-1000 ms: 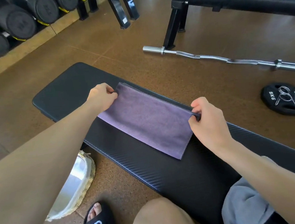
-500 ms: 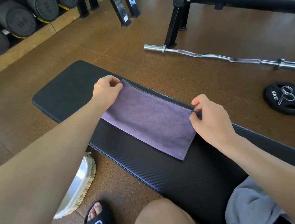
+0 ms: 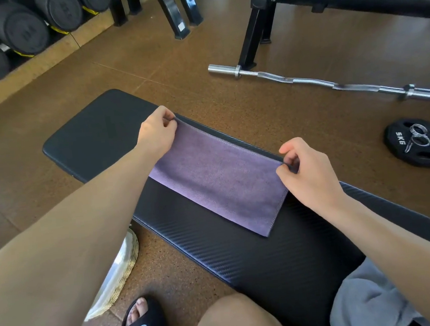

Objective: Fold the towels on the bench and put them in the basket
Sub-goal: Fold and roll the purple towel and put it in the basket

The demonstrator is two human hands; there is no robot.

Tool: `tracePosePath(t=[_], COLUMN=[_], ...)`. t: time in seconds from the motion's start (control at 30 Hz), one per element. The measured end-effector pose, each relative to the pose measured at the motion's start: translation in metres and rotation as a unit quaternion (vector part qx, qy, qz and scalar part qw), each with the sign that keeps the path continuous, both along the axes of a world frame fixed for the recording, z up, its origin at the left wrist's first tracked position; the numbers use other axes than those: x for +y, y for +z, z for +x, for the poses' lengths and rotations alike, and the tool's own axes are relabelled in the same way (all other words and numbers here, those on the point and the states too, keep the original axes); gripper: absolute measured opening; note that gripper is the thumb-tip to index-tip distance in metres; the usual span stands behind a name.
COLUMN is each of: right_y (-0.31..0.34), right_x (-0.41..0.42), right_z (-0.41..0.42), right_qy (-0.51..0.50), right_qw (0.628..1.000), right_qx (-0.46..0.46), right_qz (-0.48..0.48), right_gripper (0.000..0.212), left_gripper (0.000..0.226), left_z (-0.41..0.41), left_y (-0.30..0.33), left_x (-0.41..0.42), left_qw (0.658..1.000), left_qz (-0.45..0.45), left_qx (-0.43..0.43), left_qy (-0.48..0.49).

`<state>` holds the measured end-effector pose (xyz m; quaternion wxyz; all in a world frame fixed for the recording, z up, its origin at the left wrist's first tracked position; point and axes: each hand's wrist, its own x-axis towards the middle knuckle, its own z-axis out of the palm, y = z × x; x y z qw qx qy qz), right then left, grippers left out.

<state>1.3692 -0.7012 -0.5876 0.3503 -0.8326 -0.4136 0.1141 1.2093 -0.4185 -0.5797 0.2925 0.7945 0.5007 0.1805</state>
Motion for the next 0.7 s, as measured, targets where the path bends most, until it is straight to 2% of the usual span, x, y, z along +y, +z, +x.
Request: tracePosePath(t=[0.2, 0.4, 0.7], right_y=[0.001, 0.003, 0.004], right_x=[-0.002, -0.003, -0.001], right_z=[0.003, 0.003, 0.0], right_qy=[-0.008, 0.006, 0.012], right_qw=[1.0, 0.999, 0.997], right_qx=[0.016, -0.022, -0.049], right_qz=[0.006, -0.033, -0.063], right_gripper=[0.03, 0.027, 0.027], left_gripper=[0.014, 0.016, 0.014], left_z=[0.002, -0.001, 0.001], left_y=[-0.005, -0.011, -0.019], left_x=[-0.008, -0.012, -0.016], left_qw=[0.999, 0.999, 0.994], left_qz=[0.01, 0.015, 0.098], left_qx=[0.027, 0.01, 0.046], left_qy=[0.025, 0.042, 0.026])
